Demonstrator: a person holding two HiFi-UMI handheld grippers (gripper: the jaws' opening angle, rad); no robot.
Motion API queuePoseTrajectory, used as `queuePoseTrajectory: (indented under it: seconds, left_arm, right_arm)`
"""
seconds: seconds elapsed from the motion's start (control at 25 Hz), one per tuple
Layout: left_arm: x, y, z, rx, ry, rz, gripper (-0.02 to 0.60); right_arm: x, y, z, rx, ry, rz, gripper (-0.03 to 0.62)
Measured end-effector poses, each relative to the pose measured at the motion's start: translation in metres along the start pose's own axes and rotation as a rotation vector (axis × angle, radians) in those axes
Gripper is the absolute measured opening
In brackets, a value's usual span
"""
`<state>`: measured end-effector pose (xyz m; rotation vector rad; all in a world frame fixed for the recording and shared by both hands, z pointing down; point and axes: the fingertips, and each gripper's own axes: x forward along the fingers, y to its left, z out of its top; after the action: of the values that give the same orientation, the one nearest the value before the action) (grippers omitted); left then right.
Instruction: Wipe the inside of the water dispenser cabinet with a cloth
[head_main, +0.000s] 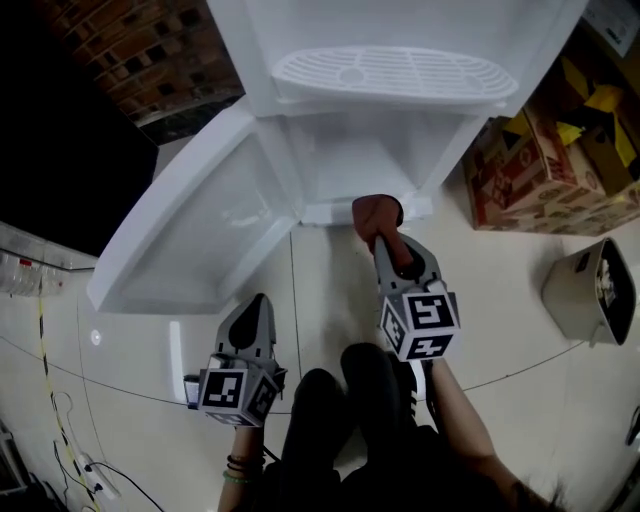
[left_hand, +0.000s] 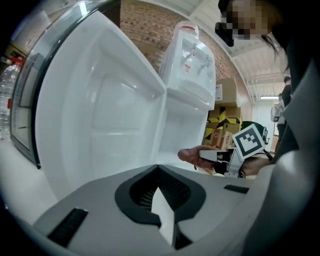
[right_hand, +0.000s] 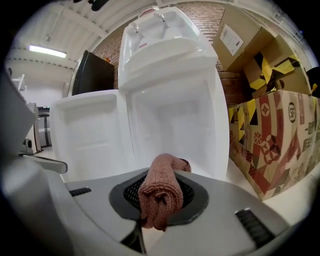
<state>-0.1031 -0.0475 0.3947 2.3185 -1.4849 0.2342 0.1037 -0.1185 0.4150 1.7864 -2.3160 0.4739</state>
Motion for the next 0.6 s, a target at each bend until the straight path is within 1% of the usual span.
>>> queuePoseTrajectory:
  seconds: [0.24, 0.4, 0.48, 0.6]
  left_arm:
    - [0.023, -0.045, 0.026, 0.088, -0.043, -0.088, -0.017]
    - [0.035, -0.069, 0.043, 0.128, -0.076, -0.123, -0.017]
    - [0.036, -0.079, 0.042, 0.131, -0.078, -0.136, -0.017]
    - [0.038, -0.08, 0.027, 0.127, -0.074, -0.138, -0.017]
  right_arm:
    - [-0.045, 0.001, 0.0, -0.01, -0.039, 0.001, 0.075]
    - [-0.065, -0.002, 0.002, -0.026, -0.059, -0.002, 0.075]
    - [-0.072, -0.002, 0.004, -0.029, -0.066, -0.001, 0.075]
    - [-0.073, 0.005, 0.009, -0.022, -0.077, 0.033, 0.075]
